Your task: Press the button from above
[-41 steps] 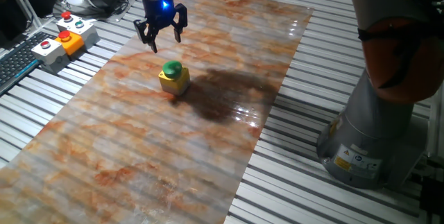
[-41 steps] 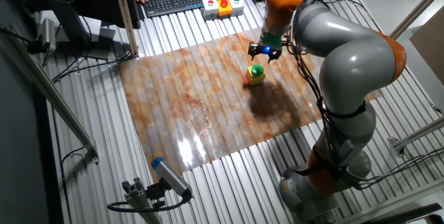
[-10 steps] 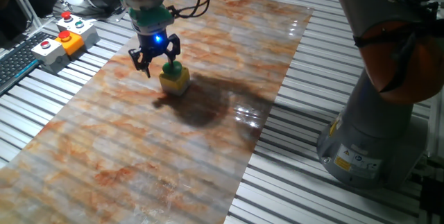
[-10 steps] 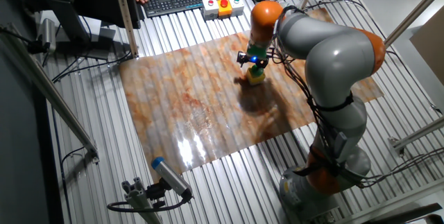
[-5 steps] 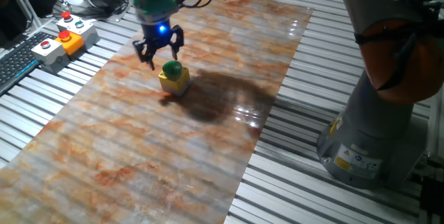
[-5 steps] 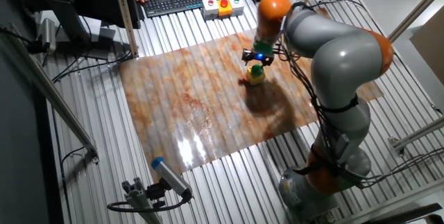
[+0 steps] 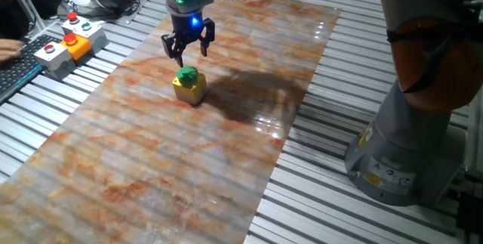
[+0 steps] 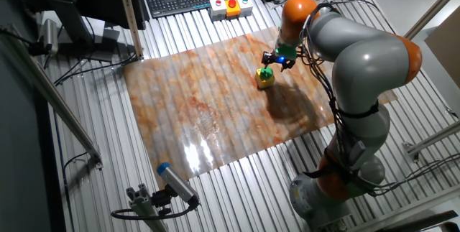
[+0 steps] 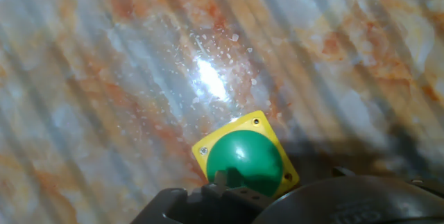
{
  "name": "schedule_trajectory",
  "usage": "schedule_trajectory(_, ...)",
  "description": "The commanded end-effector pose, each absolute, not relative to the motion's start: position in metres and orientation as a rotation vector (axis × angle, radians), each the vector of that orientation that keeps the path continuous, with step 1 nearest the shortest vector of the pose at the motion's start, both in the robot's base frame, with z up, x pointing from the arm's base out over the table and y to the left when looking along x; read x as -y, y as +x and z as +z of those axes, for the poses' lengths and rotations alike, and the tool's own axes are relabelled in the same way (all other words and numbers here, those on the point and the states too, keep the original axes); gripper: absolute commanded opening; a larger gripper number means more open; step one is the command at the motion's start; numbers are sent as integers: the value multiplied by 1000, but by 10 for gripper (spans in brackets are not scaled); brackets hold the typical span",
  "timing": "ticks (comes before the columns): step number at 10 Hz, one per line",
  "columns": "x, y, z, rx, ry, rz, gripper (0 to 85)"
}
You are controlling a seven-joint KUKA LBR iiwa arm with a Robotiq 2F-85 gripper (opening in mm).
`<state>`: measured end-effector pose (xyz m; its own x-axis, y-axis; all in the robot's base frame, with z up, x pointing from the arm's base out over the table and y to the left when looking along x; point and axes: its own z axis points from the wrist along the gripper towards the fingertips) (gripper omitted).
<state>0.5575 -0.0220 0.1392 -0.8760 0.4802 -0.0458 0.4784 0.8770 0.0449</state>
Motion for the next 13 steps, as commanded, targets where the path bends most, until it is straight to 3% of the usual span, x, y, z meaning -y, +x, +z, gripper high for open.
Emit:
schedule_trajectory(1, 23, 556, 141, -2990, 768, 53, 680)
schedule_trajectory(13, 22, 553, 141, -2982, 813, 59, 680)
